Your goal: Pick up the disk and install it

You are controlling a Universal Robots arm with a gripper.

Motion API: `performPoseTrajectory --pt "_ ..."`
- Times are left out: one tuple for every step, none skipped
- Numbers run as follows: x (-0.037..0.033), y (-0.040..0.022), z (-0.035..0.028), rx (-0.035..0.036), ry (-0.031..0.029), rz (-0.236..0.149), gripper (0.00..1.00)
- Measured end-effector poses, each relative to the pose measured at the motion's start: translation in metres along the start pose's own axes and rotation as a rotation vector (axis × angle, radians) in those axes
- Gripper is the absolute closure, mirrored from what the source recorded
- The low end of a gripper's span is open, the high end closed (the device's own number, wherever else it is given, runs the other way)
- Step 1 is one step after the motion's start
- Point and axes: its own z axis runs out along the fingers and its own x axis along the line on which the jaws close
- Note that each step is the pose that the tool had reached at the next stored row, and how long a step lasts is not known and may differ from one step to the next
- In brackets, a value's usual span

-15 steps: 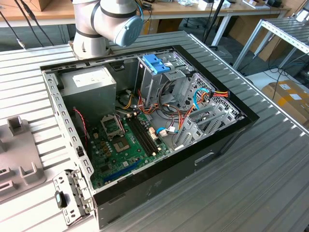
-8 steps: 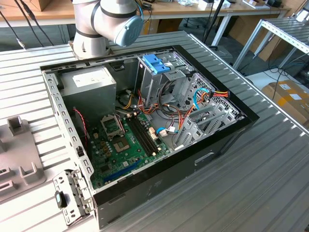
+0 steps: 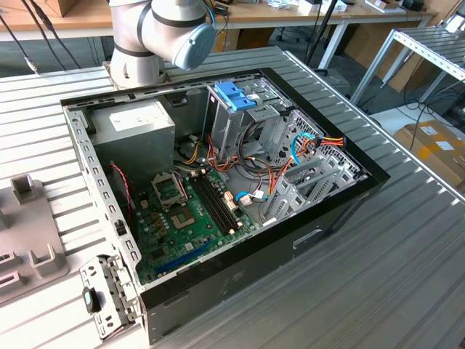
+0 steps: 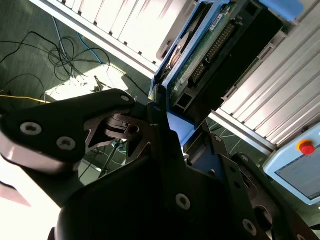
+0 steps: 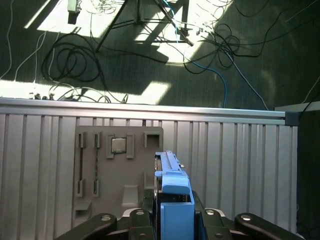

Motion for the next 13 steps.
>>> performPoseTrajectory --pt "0.0001 -0.0001 0.0 0.0 0.0 0.0 0.63" --pt "0.0002 -0.0001 -0.0001 -0.0001 0.0 0.0 0.63" --pt "0.0004 -0.0002 -0.0001 -0.0001 0.0 0.0 0.63" --pt "0.0005 -0.0003 -0.0001 -0.0001 0.0 0.0 0.63" --pt "0.0006 -0.0004 -0.0001 0.0 0.0 0.0 0.63" --pt "0.0007 -0.0005 -0.0001 0.0 0.0 0.0 0.63" --pt "0.0009 -0.0006 -0.0001 0.0 0.0 0.0 0.63" --pt "0.0012 -0.0006 -0.0002 -0.0001 0.0 0.0 0.63" --pt "0.0016 -0.0008 -0.0002 0.0 0.0 0.0 0.63" --pt "0.0018 -0.0009 -0.0002 -0.0001 0.0 0.0 0.63" --pt "0.0019 -0.001 -0.0002 0.0 0.0002 0.0 0.63" --pt "0.0022 -0.0012 -0.0002 0.0 0.0013 0.0 0.63" --pt "0.0023 -0.0013 -0.0003 0.0 0.0024 0.0 0.63"
